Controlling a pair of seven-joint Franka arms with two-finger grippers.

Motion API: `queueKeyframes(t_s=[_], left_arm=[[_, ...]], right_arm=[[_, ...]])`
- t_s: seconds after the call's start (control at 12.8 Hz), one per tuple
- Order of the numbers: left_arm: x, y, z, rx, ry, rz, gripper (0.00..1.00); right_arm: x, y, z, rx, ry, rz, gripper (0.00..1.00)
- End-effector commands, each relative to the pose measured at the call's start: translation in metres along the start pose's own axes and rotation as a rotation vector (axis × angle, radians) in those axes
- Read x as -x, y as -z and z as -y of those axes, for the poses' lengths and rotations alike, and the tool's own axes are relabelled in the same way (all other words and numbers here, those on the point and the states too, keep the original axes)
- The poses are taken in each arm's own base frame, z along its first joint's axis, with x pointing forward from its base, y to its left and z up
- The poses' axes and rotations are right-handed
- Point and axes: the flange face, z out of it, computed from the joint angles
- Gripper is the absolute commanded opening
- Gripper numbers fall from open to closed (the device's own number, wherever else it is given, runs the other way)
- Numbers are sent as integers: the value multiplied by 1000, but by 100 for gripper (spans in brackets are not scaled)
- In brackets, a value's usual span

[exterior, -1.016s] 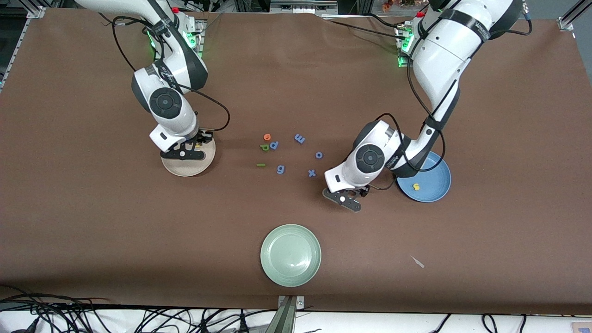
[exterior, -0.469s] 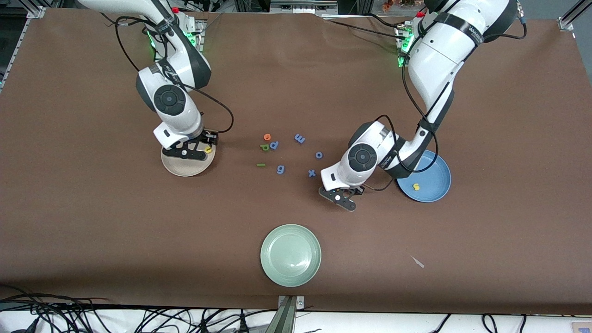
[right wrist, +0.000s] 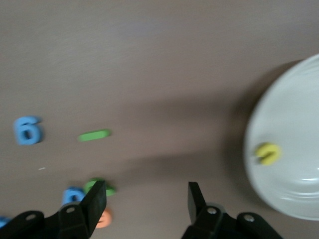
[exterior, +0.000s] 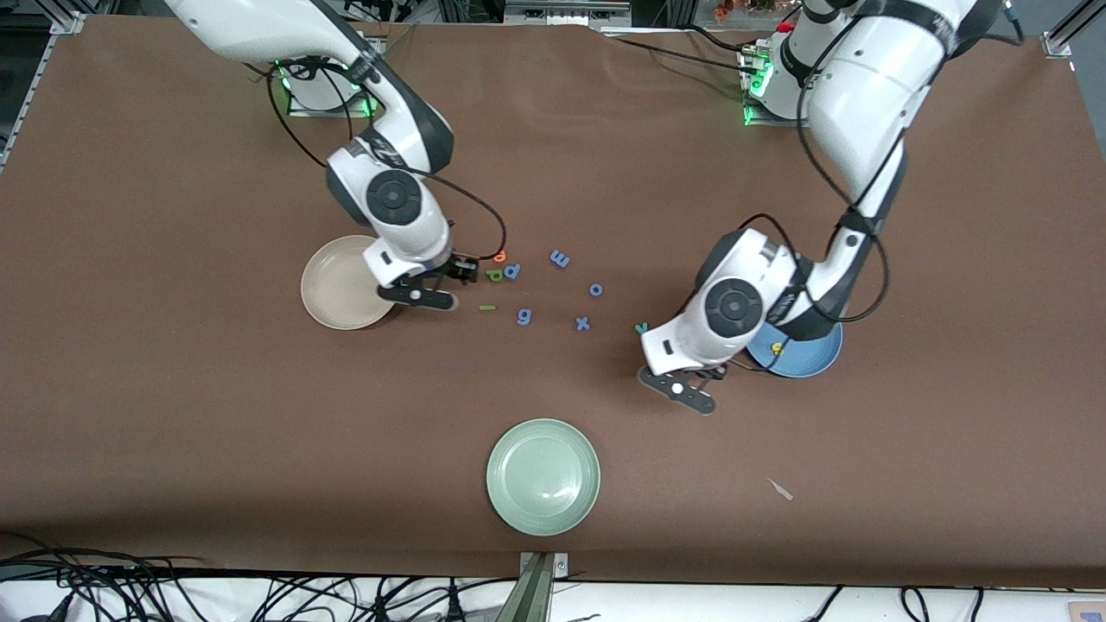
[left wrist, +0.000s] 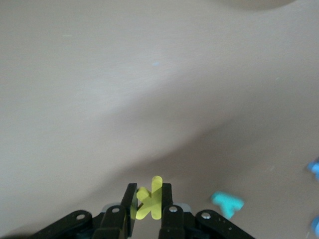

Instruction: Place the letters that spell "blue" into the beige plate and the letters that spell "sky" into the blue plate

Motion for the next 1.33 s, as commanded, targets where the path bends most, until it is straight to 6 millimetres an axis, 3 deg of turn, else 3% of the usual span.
queueKeyframes(t_s=[0.0,0.16,0.39,0.47,0.55,0.78,1.02,1.25], left_arm=[[23,23,39,-31,-90,101,0],[47,9,80,1,-122,225,4],[73,-30,98,3,-114,318,17],[78,-33,114,-18,-104,324,52],[79,-31,117,-17,-97,322,100],[71,1,103,-35,-55,280,100],[55,13,39,-22,141,239,100],[41,4,-12,-13,358,238,100]], right_arm=[[-16,-15,47,-51,-11,9,75],[-18,-22,48,-17,45,-34,75],[-21,-43,52,4,163,-108,74],[-23,-50,52,-11,178,-111,74],[-25,-52,53,-26,175,-117,73],[-23,-56,53,-25,172,-113,73],[-20,-61,52,-17,171,-105,67],[-11,-73,48,1,176,-84,55]])
